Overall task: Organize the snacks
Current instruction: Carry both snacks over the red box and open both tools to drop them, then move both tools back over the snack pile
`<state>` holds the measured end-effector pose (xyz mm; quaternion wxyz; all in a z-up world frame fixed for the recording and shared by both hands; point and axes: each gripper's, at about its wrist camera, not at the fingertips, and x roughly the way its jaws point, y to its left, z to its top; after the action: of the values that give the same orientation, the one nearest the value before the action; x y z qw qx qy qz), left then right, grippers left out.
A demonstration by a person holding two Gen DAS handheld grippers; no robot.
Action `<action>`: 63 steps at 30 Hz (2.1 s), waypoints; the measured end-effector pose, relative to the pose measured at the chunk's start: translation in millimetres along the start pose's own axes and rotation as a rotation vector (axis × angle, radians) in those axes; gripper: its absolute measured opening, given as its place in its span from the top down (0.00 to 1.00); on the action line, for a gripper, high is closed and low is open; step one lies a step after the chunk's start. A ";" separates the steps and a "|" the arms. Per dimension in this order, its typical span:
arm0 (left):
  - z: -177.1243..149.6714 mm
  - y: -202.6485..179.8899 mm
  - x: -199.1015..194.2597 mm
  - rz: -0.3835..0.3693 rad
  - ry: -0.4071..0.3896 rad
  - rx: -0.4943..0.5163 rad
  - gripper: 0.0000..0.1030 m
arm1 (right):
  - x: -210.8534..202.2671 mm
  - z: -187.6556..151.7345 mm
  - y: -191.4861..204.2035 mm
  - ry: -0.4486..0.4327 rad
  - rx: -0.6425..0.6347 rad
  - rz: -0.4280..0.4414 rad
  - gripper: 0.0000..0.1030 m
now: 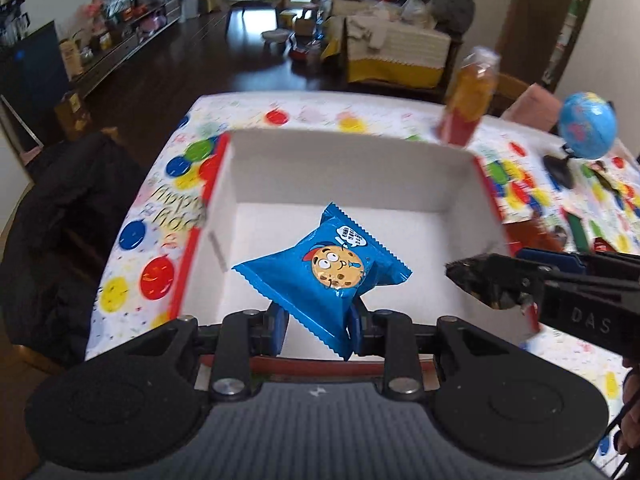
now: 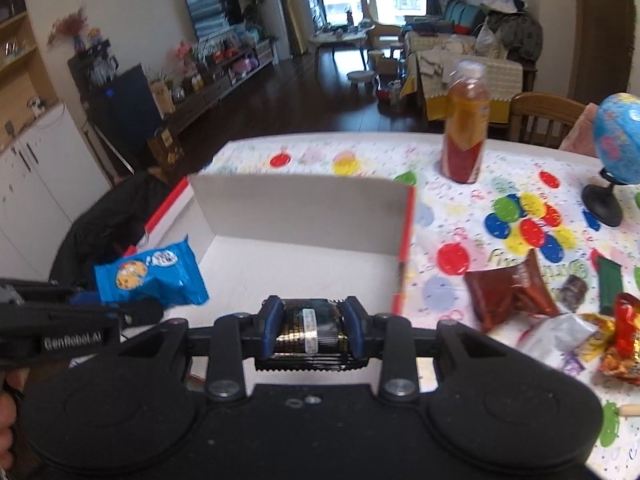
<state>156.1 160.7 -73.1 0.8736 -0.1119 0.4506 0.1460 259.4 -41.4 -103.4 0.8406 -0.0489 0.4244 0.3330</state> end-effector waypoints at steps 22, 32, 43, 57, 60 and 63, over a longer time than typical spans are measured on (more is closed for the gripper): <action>-2.7 10.9 41.0 -0.008 0.121 0.038 0.41 | 31.8 -15.1 16.7 0.106 -0.018 -0.036 0.52; -6.3 6.8 8.6 -0.048 0.042 0.034 0.37 | -10.2 -15.5 18.3 0.019 -0.008 -0.026 0.23; -8.3 -7.3 -37.9 -0.092 -0.073 0.069 0.25 | -61.4 -18.2 14.3 -0.095 0.050 -0.040 0.06; -20.1 -51.5 -71.2 -0.236 -0.155 0.144 0.01 | -118.3 -55.6 -18.8 -0.204 0.176 -0.137 0.00; -22.5 -71.2 -72.7 -0.266 -0.170 0.163 0.01 | -129.5 -66.2 -34.1 -0.229 0.180 -0.165 0.00; -23.9 -96.9 -71.4 -0.282 -0.175 0.185 0.01 | -140.2 -76.2 -52.4 -0.259 0.174 -0.181 0.00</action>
<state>133.2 51.6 -21.9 0.9278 -0.0798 0.3644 -0.0107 180.4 -182.4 -57.6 0.9157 0.0296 0.3339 0.2216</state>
